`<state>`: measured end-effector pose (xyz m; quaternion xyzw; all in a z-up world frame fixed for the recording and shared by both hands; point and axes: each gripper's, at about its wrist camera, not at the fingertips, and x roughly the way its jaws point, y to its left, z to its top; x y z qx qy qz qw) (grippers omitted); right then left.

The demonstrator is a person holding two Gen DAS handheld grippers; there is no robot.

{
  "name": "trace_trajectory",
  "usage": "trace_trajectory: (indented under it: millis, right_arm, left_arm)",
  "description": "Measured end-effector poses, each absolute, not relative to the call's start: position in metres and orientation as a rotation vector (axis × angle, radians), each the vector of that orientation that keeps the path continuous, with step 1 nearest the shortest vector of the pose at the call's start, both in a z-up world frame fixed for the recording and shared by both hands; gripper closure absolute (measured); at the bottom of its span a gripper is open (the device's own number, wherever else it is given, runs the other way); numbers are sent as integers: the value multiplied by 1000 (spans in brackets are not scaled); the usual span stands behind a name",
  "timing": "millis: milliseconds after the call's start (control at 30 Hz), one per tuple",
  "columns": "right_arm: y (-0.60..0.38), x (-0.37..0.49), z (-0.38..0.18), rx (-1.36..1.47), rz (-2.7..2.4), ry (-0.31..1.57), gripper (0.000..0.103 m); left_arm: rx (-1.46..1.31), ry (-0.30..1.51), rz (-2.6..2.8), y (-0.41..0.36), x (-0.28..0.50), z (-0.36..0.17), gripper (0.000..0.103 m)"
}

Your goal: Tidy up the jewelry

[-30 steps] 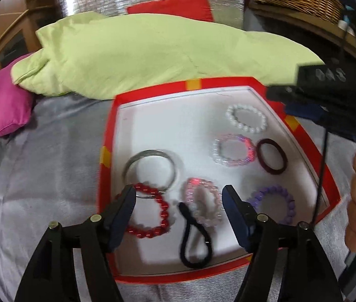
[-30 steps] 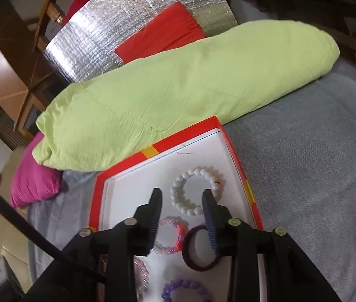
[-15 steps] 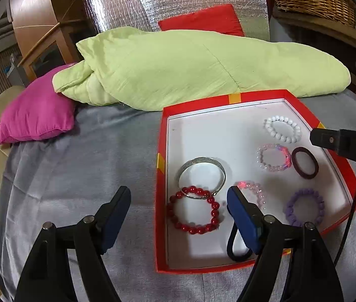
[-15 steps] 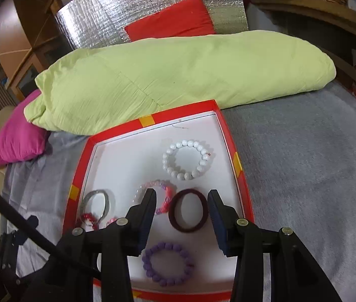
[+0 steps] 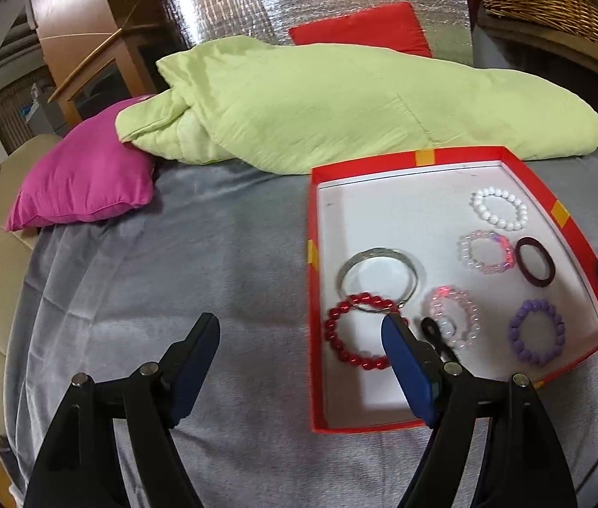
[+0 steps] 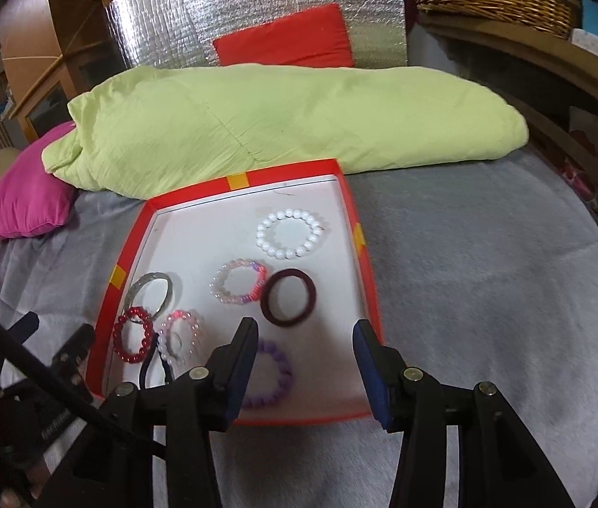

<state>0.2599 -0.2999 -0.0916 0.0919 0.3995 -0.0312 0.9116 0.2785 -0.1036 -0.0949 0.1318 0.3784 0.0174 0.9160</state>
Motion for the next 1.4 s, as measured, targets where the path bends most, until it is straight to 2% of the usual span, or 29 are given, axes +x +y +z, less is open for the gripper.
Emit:
trace_trajectory:
  millis: [900,1400]
  right_arm:
    - [-276,136,-74,78,-122,661,47]
    - [-240,129,-78,14,-82,640,41]
  left_arm:
    - [196,757,138,-38,193,-74,24]
    - [157,697,121,-25,165,-70,24]
